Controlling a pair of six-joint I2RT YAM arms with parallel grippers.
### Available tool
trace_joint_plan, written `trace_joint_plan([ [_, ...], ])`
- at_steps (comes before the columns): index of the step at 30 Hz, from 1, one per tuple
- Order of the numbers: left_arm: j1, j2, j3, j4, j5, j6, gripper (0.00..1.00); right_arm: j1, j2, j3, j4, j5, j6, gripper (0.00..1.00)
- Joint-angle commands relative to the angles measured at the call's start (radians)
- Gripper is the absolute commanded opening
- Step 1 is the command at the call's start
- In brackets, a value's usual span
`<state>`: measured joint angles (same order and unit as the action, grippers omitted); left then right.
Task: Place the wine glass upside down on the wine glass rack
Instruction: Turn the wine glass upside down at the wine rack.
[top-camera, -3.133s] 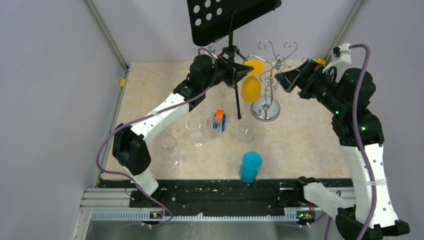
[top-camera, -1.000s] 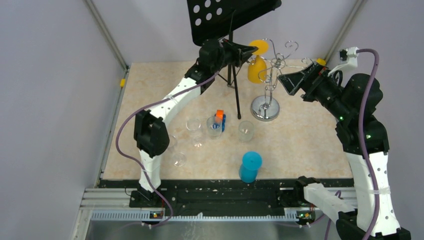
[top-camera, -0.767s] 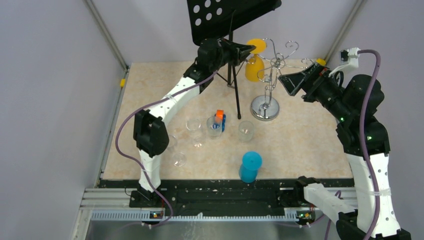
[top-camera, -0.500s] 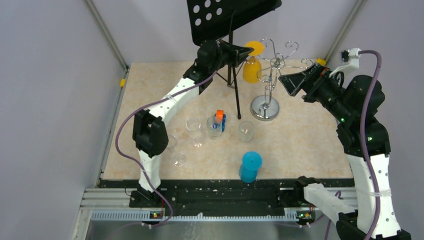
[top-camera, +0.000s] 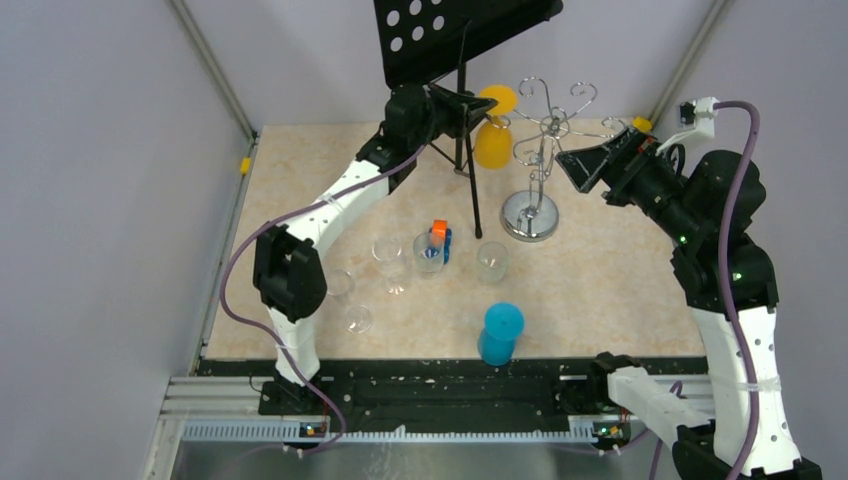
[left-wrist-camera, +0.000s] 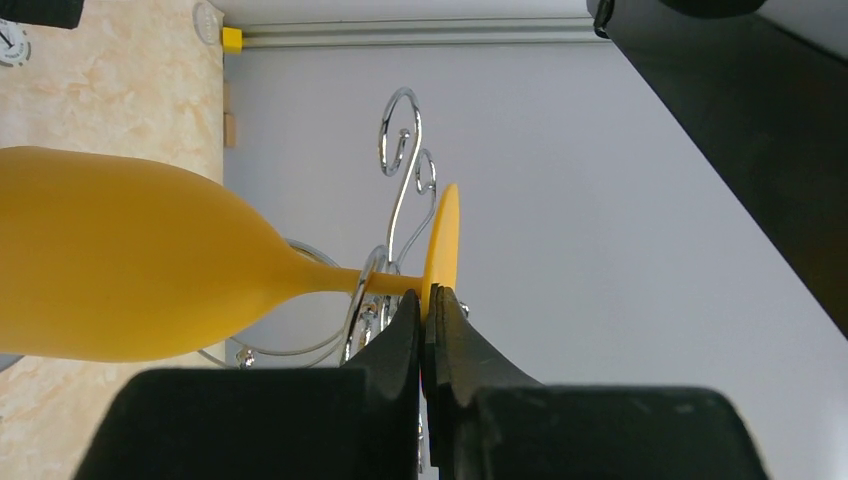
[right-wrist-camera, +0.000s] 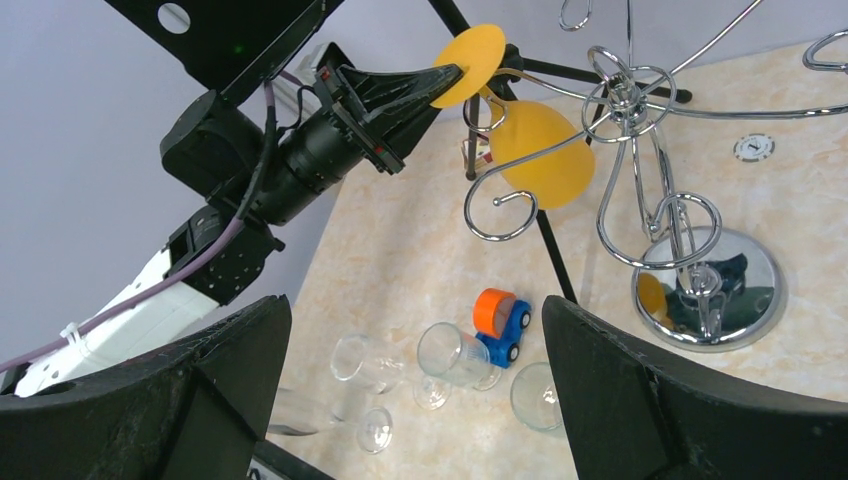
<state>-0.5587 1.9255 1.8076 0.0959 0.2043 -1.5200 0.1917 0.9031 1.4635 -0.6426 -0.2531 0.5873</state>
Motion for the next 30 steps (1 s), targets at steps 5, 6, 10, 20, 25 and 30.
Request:
trace_joint_plan([
  [5,0.005,-0.079,-0.011,0.036,0.008,0.01,0.0,-0.011,-0.01,-0.002,0.038,-0.009,0.009,0.99],
  [6,0.006,-0.081,-0.014,0.035,0.012,0.011,0.0,-0.01,-0.01,-0.002,0.038,-0.009,0.009,0.99],
  [10,0.002,-0.09,-0.023,0.03,0.025,0.009,0.0,-0.011,-0.006,-0.003,0.042,-0.009,0.009,0.99],
  [20,-0.023,-0.1,-0.044,0.025,0.039,0.011,0.0,-0.01,-0.003,-0.014,0.054,-0.013,0.013,0.99],
  [25,-0.04,-0.093,-0.039,0.027,0.042,0.009,0.0,-0.011,-0.003,-0.018,0.059,-0.012,0.014,0.99],
  [30,-0.05,-0.086,-0.039,0.024,0.047,0.005,0.0,-0.011,-0.003,-0.02,0.058,-0.012,0.013,0.99],
])
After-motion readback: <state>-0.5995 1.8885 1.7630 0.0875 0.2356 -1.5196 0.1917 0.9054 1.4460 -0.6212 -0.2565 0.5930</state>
